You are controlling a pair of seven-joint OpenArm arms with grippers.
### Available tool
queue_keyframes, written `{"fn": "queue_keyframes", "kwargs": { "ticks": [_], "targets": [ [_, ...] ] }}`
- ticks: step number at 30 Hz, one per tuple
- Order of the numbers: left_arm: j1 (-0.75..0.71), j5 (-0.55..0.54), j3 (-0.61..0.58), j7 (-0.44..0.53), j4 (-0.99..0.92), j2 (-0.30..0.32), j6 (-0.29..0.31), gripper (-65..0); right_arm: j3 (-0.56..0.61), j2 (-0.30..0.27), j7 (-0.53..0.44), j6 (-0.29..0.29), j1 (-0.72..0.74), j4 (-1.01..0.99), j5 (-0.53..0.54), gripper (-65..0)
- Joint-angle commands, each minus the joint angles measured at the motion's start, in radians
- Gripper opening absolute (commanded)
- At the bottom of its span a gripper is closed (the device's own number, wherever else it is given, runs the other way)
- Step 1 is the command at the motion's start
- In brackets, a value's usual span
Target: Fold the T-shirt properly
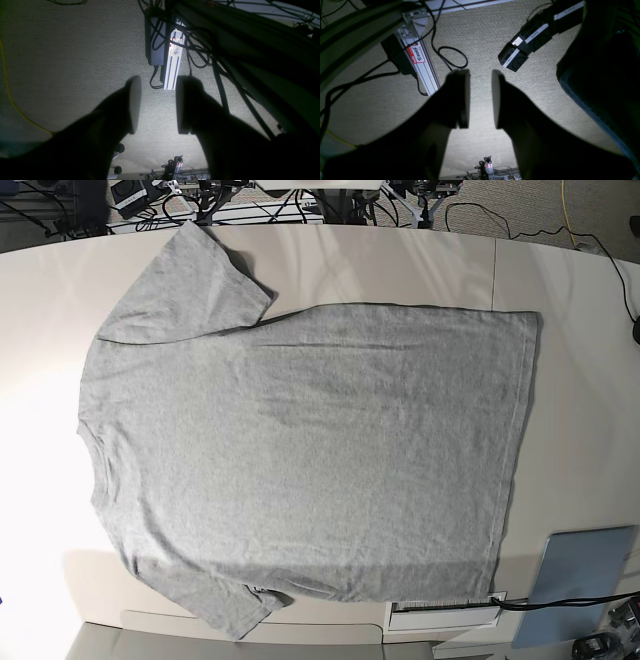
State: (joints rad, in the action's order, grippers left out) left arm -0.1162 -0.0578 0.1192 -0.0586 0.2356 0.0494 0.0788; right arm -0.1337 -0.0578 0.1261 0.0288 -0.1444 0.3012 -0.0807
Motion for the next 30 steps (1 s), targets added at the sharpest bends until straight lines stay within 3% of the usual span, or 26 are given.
{"fn": "queue_keyframes", "kwargs": {
  "ticks": [1, 6, 10, 16, 20, 25, 30],
  "targets": [
    [-0.003, -0.005, 0.0, 0.0, 0.004, -0.002, 0.004, -40.3, -0.003, -0.006, -0.004, -0.003, -0.005, 0.005, -0.003, -49.3],
    [-0.006, -0.001, 0.0, 0.007, 0.004, -0.002, 0.004, -40.3, -0.003, -0.006, 0.003, -0.003, -0.011, 0.005, -0.003, -49.3],
    [-0.035, 0.087, 0.0, 0.002, 0.03, -0.002, 0.004, -40.3, -0.003, -0.006, 0.027, -0.003, -0.039, 0.022, -0.06, -49.3],
    [-0.156, 0.1, 0.0, -0.055, 0.208, 0.004, 0.027, -40.4, -0.003, -0.007, 0.087, 0.008, -0.153, 0.188, -0.07, -49.3],
    [-0.274, 0.074, 0.0, -0.113, 0.399, 0.023, 0.071, -40.5, -0.003, -0.02, 0.135, 0.114, -0.27, 0.366, -0.058, -49.3],
    [-0.453, -0.021, 0.0, -0.174, 0.674, 0.086, 0.159, -40.5, -0.003, -0.072, 0.201, 0.224, -0.441, 0.621, 0.064, -49.3],
    [-0.647, -0.024, 0.0, -0.193, 0.976, 0.174, 0.159, -40.5, -0.003, -0.158, 0.255, 0.28, -0.615, 0.879, 0.144, -49.3]
  ]
}}
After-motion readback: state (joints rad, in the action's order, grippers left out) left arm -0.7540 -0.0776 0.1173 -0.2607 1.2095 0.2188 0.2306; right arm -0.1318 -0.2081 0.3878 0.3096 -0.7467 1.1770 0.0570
